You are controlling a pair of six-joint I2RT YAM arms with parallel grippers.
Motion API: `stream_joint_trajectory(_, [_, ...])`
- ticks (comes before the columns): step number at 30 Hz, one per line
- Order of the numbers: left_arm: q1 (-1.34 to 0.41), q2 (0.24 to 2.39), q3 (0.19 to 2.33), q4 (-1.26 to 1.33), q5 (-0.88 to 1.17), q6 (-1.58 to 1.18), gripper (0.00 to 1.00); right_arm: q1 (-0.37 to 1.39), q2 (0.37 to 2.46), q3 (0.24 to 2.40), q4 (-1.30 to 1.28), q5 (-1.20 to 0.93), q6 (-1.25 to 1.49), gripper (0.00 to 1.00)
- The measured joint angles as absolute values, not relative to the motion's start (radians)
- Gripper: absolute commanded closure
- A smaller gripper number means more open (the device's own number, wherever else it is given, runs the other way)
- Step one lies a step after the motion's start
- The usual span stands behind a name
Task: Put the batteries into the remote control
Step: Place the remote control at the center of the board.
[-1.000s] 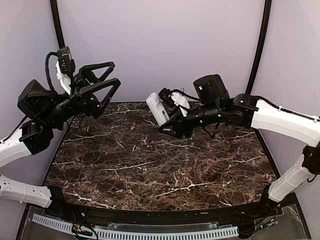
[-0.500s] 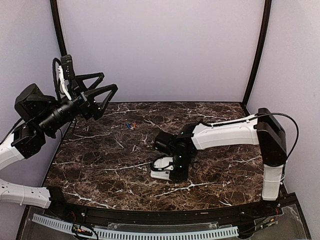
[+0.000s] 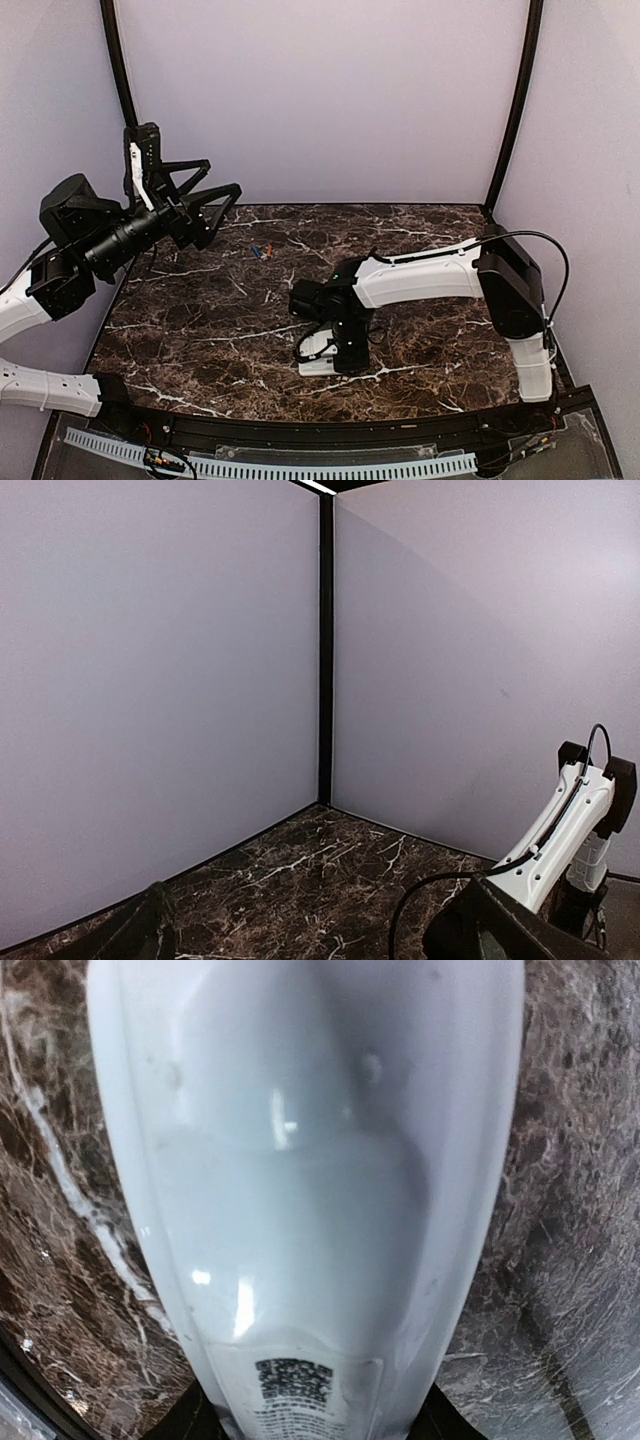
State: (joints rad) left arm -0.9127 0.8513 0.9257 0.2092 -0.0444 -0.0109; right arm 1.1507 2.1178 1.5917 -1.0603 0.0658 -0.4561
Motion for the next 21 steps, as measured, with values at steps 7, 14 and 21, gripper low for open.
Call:
stream_joint_trajectory(7, [-0.913,0.851,0.926,0.205,-0.053,0.016,0.01,1.152,2.145,1.622,-1.109,0.092,-0.46,0.53])
stream_joint_trajectory(14, [-0.913,0.852,0.926,0.18,-0.054,0.029,0.01,1.158,2.149,1.634,-1.119,0.154,-0.453,0.01])
stream_joint_trajectory(21, [-0.913,0.863,0.925,0.155,-0.085,0.049,0.01,1.17,2.143,1.638,-1.108,0.185,-0.443,0.01])
